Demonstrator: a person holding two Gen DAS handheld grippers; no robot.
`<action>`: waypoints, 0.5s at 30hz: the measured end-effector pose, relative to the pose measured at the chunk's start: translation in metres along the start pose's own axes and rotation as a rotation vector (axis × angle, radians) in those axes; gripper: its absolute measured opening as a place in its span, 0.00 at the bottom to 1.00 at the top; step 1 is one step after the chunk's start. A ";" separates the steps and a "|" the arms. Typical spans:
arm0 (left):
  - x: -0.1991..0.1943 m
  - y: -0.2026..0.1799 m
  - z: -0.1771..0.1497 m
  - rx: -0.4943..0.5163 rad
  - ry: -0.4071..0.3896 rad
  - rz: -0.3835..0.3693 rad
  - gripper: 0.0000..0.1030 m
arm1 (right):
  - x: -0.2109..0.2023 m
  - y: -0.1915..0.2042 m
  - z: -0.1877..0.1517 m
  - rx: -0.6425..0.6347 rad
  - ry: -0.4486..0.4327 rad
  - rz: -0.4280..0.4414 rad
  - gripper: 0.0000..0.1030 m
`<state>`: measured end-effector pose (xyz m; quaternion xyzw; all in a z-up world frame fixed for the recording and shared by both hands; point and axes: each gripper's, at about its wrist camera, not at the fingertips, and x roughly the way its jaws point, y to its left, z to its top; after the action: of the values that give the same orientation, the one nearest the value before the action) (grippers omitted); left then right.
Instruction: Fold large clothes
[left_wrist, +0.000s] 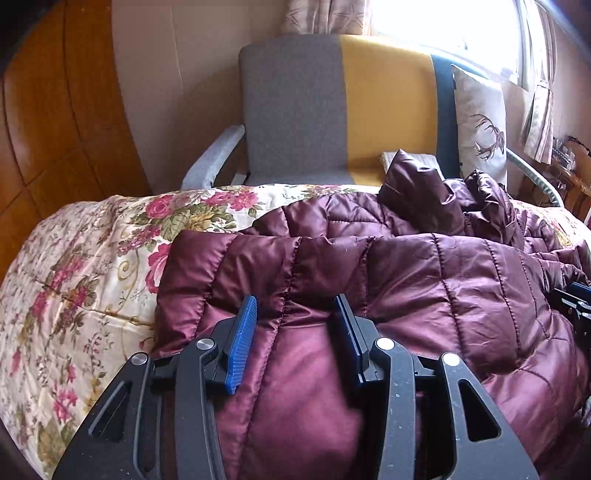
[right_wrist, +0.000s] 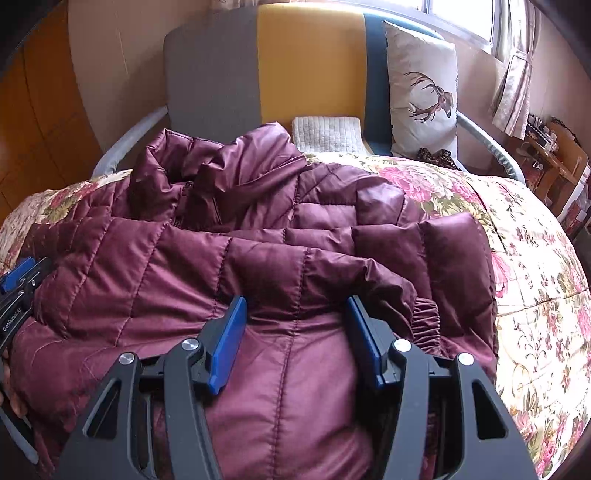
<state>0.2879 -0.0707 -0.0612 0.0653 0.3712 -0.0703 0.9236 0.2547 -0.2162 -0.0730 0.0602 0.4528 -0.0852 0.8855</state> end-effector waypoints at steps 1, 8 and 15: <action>0.001 0.000 -0.001 -0.005 -0.001 -0.001 0.41 | -0.001 -0.001 -0.002 0.000 -0.003 0.000 0.53; -0.001 0.000 -0.002 -0.006 -0.020 0.003 0.41 | 0.000 -0.002 -0.007 -0.001 -0.030 0.003 0.53; -0.010 0.003 0.000 -0.023 -0.036 -0.005 0.51 | -0.004 -0.002 -0.011 -0.003 -0.053 0.006 0.53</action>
<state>0.2815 -0.0665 -0.0540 0.0525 0.3554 -0.0693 0.9307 0.2430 -0.2157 -0.0763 0.0582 0.4293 -0.0835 0.8974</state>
